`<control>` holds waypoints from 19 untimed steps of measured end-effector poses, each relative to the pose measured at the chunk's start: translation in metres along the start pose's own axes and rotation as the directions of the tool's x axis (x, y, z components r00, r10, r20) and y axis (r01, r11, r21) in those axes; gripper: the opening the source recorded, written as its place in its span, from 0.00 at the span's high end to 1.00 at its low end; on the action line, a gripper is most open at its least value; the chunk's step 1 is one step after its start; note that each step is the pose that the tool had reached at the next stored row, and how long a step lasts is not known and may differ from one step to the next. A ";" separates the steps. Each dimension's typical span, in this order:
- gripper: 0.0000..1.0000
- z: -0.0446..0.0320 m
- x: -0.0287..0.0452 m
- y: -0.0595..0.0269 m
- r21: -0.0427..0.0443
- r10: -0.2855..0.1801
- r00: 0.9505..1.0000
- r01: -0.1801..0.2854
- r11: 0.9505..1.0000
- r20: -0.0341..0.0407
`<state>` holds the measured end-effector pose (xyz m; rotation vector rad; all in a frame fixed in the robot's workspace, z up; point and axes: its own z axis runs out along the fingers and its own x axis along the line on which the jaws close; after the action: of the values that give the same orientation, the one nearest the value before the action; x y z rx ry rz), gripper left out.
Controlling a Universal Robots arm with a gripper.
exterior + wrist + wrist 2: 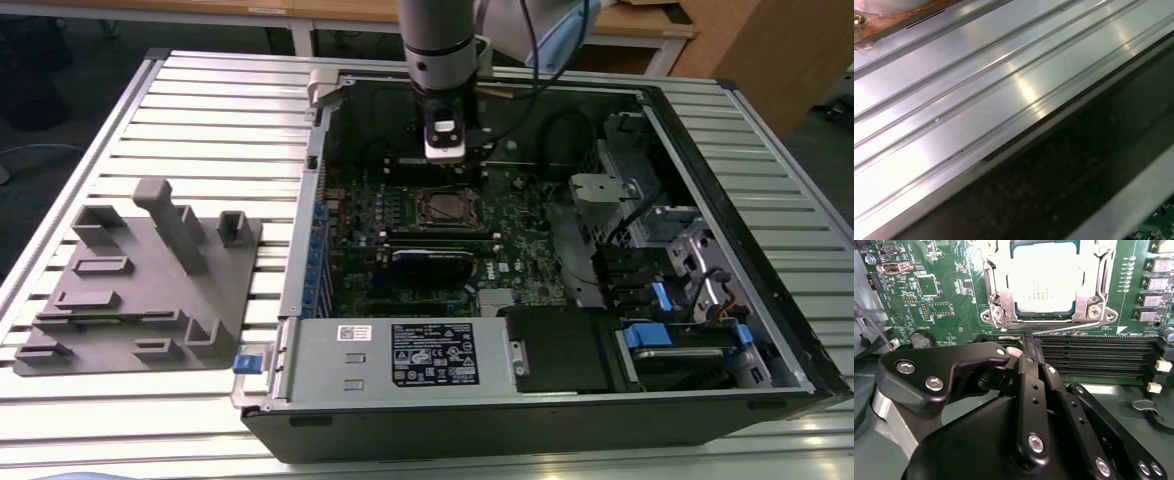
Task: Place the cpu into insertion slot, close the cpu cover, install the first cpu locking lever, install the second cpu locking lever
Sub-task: 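Install the first cpu locking lever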
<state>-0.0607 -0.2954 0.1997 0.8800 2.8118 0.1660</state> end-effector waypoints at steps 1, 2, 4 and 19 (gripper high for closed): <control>0.89 0.0003 -0.0004 0.0002 0.000 0.000 1.000 0.000 1.000 0.000; 0.89 0.0008 -0.0007 0.0004 0.000 0.000 1.000 0.000 1.000 0.000; 0.89 0.0015 -0.0009 0.0004 0.000 0.000 1.000 0.000 1.000 0.000; 0.89 0.0009 -0.0065 -0.0074 0.010 -0.003 1.000 0.003 1.000 0.007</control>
<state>-0.0593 -0.3051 0.1986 0.8773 2.8098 0.1481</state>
